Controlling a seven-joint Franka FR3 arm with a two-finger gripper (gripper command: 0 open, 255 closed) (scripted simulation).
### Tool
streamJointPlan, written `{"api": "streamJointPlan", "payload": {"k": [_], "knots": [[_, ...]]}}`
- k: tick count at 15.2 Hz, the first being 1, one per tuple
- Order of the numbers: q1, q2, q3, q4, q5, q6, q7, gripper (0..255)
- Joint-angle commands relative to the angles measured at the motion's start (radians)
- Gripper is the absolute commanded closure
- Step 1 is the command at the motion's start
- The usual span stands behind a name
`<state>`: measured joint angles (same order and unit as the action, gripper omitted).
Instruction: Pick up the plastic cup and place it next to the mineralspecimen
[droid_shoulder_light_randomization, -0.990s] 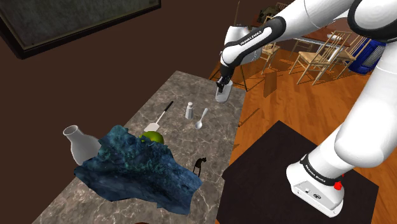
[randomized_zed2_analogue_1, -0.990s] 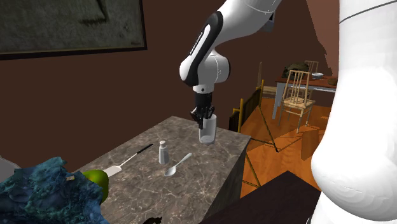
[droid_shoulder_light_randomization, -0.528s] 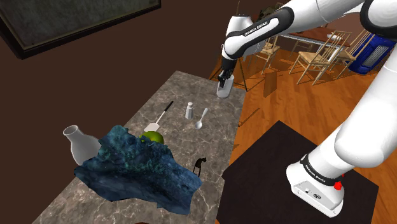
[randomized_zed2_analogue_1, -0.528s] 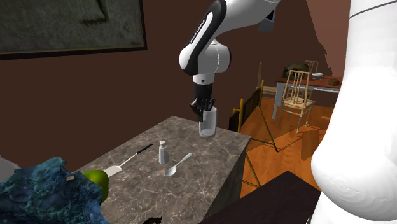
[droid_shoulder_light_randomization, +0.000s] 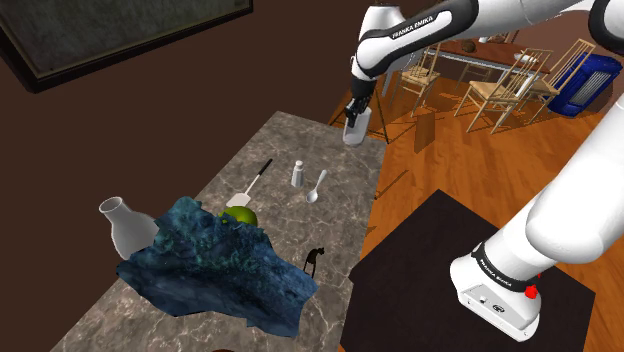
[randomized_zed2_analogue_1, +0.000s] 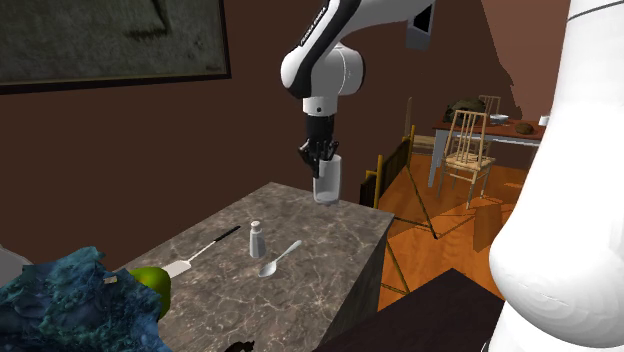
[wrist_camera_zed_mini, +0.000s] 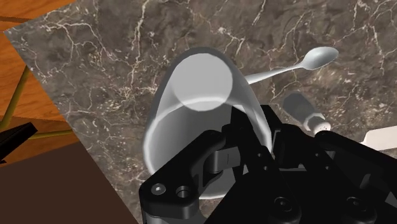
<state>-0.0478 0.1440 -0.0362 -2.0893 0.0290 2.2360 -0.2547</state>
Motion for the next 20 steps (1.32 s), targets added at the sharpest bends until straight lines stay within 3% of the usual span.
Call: {"api": "streamJointPlan", "payload": {"k": [1,20], "knots": [[0.000,-0.013,-0.001,0.013,-0.001,-0.026,0.000,255],[0.000,-0.106,-0.001,0.162,-0.008,-0.267,0.008,255]]}}
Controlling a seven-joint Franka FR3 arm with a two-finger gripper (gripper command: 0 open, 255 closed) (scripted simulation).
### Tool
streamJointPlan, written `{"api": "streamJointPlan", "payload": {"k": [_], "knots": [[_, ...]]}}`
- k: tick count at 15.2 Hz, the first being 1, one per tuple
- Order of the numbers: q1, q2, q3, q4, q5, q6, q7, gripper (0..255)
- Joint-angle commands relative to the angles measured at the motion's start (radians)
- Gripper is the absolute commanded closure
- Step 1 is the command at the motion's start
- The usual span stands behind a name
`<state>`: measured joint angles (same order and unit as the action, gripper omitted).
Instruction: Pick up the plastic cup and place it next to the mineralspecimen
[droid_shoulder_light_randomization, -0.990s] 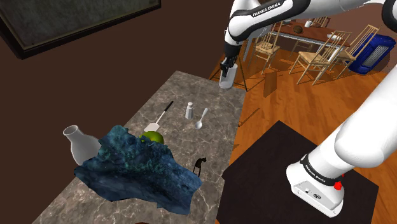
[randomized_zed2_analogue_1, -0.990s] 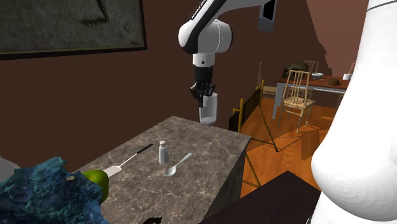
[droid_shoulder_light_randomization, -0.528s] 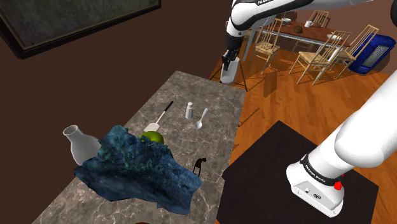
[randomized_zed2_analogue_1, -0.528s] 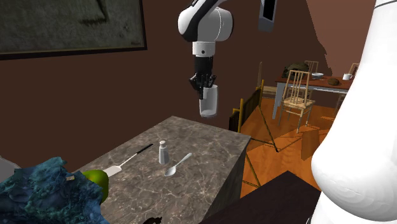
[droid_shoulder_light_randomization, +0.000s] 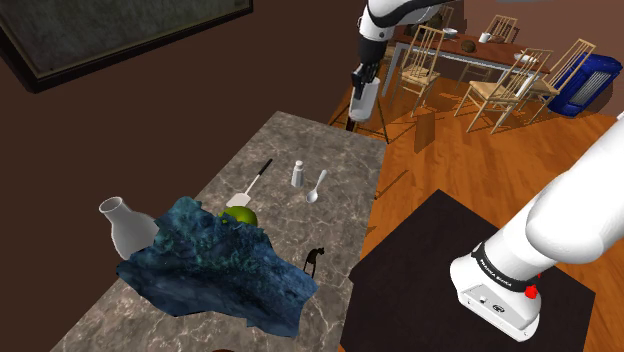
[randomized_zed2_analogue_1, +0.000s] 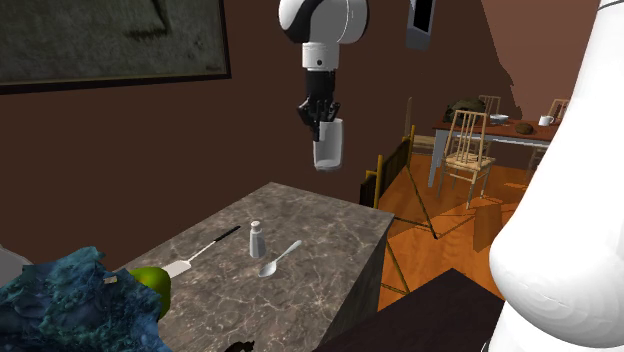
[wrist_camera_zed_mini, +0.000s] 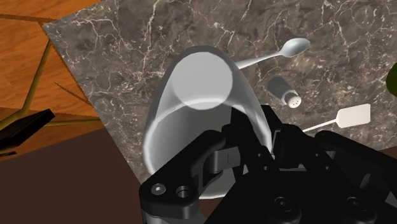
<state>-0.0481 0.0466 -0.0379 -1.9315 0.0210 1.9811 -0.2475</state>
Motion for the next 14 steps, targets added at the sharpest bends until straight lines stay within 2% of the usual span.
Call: {"api": "streamJointPlan", "payload": {"k": [1,8,14], "knots": [[0.000,-0.010,0.000,0.010,-0.001,-0.021,0.001,255],[0.085,-0.010,0.079,0.010,-0.004,-0.018,0.166,255],[0.158,0.026,0.145,0.055,-0.012,-0.025,0.308,255]]}}
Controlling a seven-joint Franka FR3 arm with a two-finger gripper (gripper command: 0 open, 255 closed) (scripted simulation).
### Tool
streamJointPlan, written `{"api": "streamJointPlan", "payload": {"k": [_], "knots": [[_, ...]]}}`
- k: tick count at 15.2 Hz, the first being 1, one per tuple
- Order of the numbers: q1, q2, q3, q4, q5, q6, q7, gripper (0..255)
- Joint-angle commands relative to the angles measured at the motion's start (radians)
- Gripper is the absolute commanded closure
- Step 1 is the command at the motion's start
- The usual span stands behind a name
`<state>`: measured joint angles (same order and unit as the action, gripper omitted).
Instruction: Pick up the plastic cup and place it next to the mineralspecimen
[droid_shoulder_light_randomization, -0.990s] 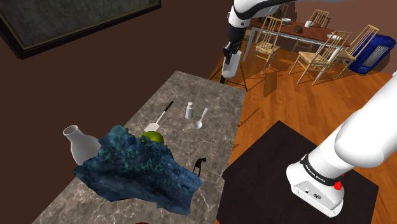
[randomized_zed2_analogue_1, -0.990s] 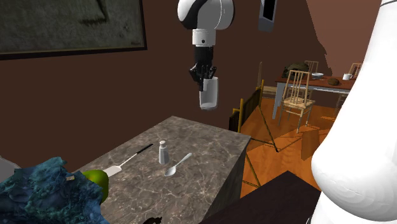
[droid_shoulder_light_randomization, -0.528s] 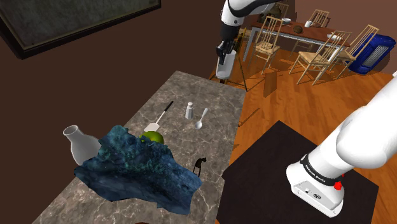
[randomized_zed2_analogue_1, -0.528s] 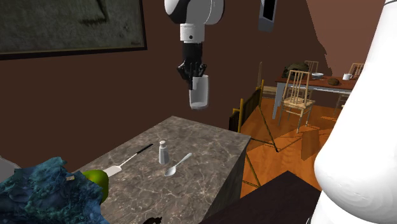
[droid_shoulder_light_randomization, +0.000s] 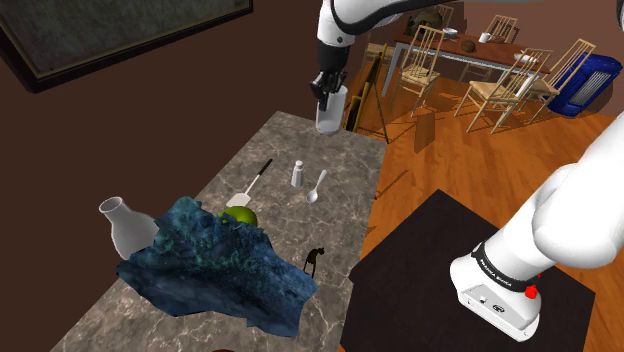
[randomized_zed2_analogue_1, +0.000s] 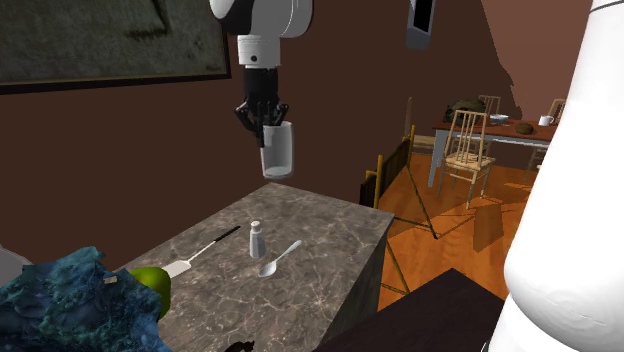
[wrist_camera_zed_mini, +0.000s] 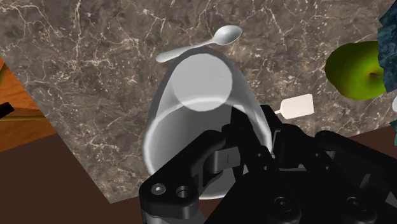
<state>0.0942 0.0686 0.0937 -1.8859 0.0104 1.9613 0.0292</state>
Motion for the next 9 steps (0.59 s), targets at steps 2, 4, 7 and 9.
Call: {"api": "streamJointPlan", "payload": {"k": [2,4,7,9], "knots": [[0.041,0.023,0.034,0.034,-0.006,-0.010,0.078,255],[0.066,0.046,0.054,0.064,-0.012,-0.016,0.125,255],[0.104,0.088,0.083,0.117,-0.024,-0.028,0.195,255],[0.114,0.102,0.089,0.122,-0.028,-0.019,0.212,255]]}}
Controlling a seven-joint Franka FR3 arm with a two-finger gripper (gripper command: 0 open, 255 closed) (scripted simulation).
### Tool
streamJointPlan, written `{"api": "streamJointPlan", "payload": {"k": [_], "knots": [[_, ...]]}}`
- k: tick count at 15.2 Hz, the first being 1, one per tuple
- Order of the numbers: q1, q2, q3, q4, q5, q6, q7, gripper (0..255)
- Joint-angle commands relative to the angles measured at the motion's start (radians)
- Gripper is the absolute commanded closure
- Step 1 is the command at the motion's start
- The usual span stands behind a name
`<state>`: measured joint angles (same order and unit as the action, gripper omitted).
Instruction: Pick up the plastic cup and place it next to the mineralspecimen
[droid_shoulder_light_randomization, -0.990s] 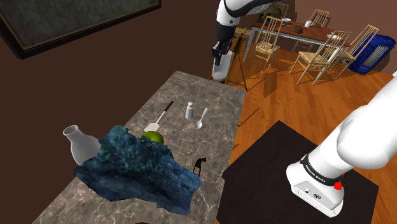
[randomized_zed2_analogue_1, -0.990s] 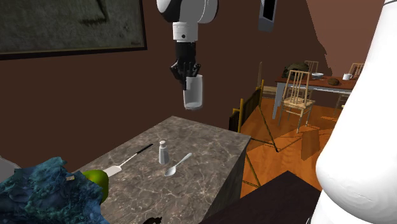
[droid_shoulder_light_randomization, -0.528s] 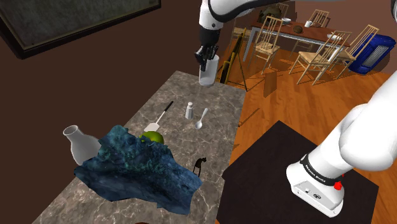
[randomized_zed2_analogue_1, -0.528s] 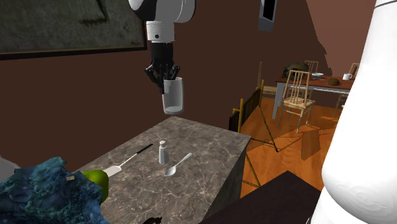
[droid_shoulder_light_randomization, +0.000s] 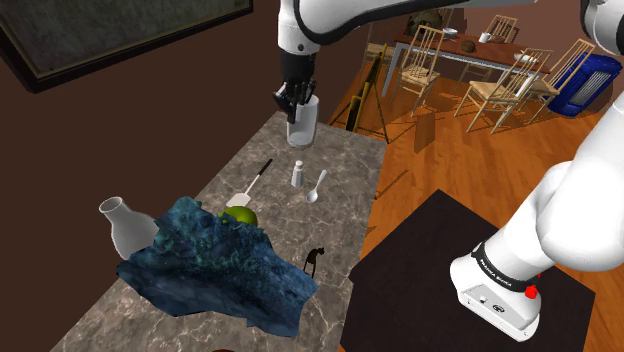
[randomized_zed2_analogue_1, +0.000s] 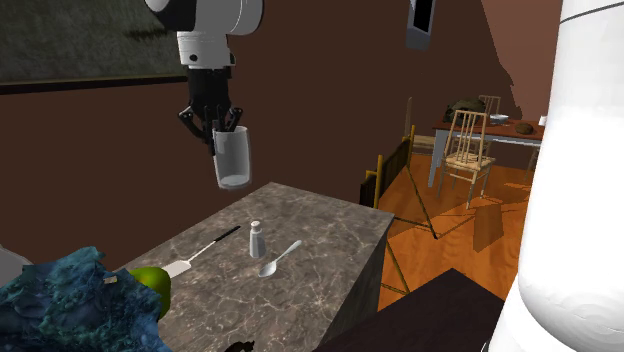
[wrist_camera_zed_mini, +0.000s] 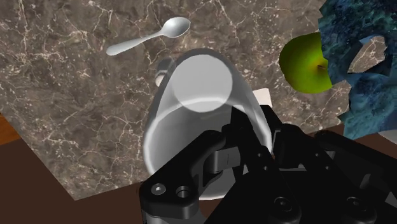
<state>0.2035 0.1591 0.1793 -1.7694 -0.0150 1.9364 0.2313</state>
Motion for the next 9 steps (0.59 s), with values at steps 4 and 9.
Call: {"api": "streamJointPlan", "payload": {"k": [4,9], "knots": [[0.006,0.023,0.002,-0.034,-0.005,0.056,0.011,255],[0.006,0.042,0.001,-0.077,-0.010,0.119,0.014,255]]}}
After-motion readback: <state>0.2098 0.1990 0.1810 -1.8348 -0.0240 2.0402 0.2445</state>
